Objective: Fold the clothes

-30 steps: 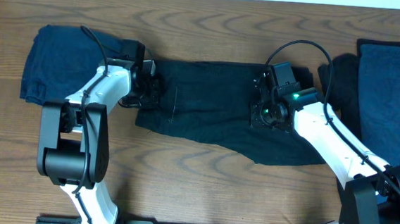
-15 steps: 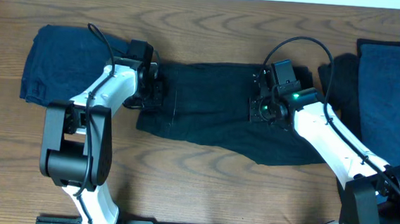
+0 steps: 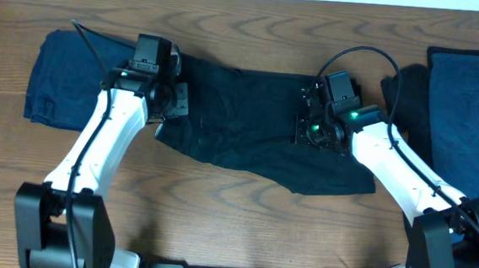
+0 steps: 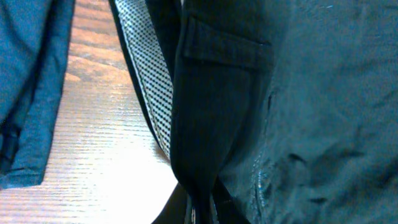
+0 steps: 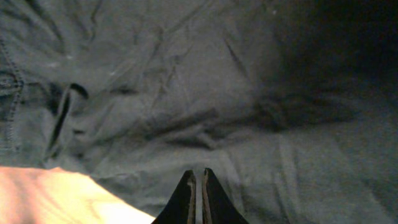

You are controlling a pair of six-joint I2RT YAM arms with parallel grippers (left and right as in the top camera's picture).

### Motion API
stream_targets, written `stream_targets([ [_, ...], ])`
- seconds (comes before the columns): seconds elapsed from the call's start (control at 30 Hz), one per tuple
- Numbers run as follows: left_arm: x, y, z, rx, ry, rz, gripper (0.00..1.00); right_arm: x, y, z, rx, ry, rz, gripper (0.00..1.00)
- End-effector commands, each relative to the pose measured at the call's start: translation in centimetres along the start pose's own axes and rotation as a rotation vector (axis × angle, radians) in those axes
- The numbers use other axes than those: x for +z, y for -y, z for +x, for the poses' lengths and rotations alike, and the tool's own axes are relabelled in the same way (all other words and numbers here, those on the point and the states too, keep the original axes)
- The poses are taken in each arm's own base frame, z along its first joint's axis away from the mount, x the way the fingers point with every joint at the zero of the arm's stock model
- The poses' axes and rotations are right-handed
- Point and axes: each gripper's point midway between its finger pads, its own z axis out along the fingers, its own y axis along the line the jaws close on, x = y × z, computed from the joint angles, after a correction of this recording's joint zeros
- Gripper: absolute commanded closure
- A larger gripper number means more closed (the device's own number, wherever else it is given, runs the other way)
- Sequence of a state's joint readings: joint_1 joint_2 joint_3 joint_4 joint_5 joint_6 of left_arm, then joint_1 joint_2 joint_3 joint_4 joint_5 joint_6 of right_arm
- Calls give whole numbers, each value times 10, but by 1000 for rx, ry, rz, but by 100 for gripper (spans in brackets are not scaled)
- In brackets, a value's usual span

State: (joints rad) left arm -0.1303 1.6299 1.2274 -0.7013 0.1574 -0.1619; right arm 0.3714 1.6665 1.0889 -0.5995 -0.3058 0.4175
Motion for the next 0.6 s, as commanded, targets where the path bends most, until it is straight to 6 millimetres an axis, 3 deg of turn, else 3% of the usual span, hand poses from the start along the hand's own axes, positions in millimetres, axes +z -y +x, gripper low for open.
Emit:
stream_targets([
  [0.0, -20, 3, -10, -18, 61, 7, 94, 10, -17, 14, 10, -65, -75, 98],
  [0.2, -30, 5, -11, -66, 78, 14, 94, 39, -27, 36, -7, -153, -75, 99],
  [0.4, -31, 17, -5, -67, 45, 86, 94, 75, -54, 64, -62, -260, -168, 99],
  [0.57, -45, 19, -2, -75, 11, 84, 94, 90, -46, 69, -65, -265, -117, 99],
])
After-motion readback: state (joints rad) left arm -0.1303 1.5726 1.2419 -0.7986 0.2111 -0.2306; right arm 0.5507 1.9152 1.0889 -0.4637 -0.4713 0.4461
